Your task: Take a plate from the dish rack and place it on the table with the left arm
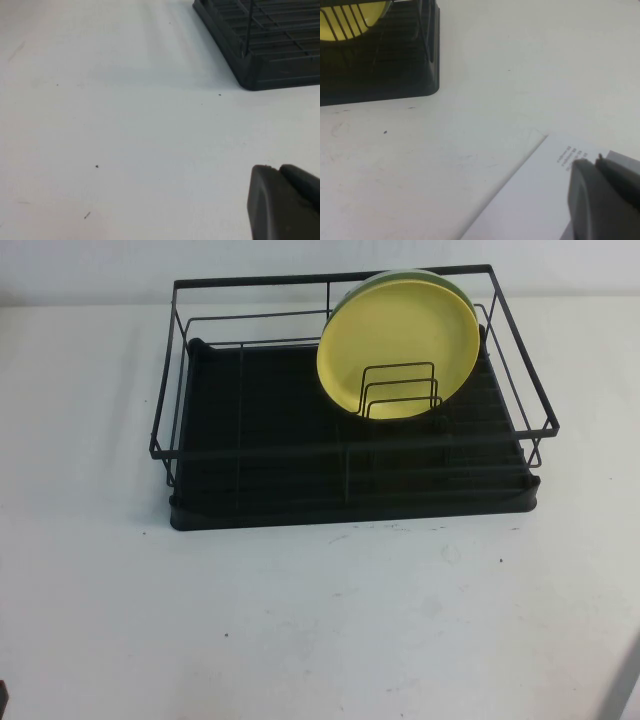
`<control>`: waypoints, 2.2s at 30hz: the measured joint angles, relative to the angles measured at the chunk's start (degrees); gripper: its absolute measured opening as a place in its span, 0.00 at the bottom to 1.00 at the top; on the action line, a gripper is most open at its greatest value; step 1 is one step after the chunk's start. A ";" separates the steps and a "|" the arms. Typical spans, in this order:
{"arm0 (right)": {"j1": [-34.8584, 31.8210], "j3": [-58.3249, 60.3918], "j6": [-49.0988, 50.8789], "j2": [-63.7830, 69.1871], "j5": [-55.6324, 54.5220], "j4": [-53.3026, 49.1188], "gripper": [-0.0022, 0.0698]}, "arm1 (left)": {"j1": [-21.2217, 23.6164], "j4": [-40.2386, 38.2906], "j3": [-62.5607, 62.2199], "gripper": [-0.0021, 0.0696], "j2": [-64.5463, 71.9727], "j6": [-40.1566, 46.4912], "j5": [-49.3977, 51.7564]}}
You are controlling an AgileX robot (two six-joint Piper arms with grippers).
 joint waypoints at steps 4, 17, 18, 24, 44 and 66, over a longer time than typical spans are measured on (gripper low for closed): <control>0.00 0.00 0.00 0.00 0.00 0.00 0.00 | 0.00 0.00 0.00 0.02 0.00 0.00 0.00; 0.00 0.00 0.00 0.00 0.00 0.00 0.00 | 0.00 0.00 0.00 0.02 0.00 0.00 -0.13; 0.00 0.00 0.00 0.00 0.00 0.00 0.00 | 0.00 0.00 0.00 0.02 0.00 0.00 -0.32; 0.00 0.00 0.00 0.00 0.00 0.00 0.00 | 0.00 -2.15 0.00 0.02 0.00 -0.10 -0.95; 0.00 0.00 0.00 0.00 0.00 0.00 0.00 | 0.00 -35.34 0.00 0.02 0.00 -15.47 -13.31; 0.00 0.00 0.00 0.00 0.00 0.00 0.00 | 0.00 -17.85 -69.83 0.02 60.00 29.54 39.44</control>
